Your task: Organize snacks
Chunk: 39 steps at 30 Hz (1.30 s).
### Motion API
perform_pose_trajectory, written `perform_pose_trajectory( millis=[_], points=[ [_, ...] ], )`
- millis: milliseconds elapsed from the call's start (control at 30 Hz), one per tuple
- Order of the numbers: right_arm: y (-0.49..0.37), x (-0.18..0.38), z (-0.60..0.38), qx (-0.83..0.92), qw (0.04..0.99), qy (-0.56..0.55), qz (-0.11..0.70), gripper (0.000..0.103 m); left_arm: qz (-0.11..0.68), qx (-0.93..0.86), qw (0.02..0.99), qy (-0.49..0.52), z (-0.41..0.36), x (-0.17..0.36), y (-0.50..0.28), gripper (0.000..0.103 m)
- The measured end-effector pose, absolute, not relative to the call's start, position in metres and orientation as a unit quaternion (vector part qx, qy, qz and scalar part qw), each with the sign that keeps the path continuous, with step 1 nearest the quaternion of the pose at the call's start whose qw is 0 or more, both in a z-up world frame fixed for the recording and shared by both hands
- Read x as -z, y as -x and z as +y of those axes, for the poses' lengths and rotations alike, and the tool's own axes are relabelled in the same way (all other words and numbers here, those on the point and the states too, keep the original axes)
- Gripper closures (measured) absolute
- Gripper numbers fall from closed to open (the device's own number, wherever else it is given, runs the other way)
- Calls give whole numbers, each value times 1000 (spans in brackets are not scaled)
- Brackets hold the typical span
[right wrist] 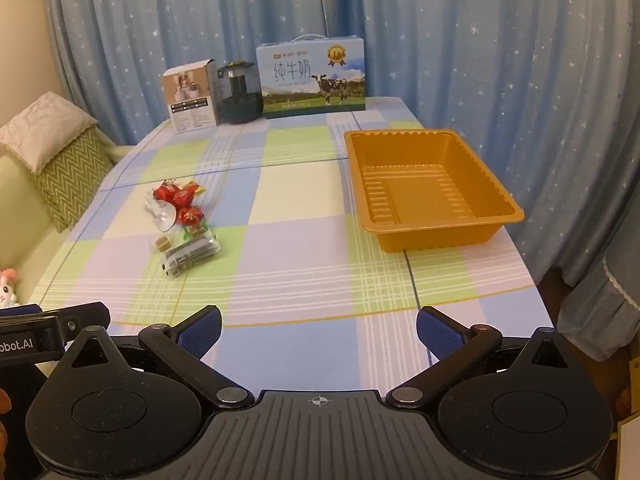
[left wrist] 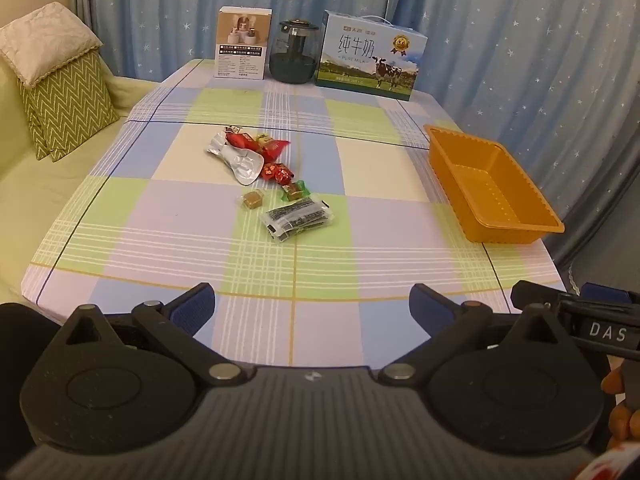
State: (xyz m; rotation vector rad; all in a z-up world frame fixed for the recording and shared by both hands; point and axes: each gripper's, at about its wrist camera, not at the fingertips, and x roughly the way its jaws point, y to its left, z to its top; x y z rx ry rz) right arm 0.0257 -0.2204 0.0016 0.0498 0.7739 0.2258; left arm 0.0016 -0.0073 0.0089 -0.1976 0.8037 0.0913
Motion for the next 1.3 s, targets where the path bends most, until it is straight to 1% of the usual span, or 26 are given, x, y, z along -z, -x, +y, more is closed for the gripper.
perform_pose_trajectory(
  millis=[1300],
  points=[
    [-27,-1,-218,-107,918,-21,381,0,385,-38,917,96,-6,-5,0,0]
  ],
)
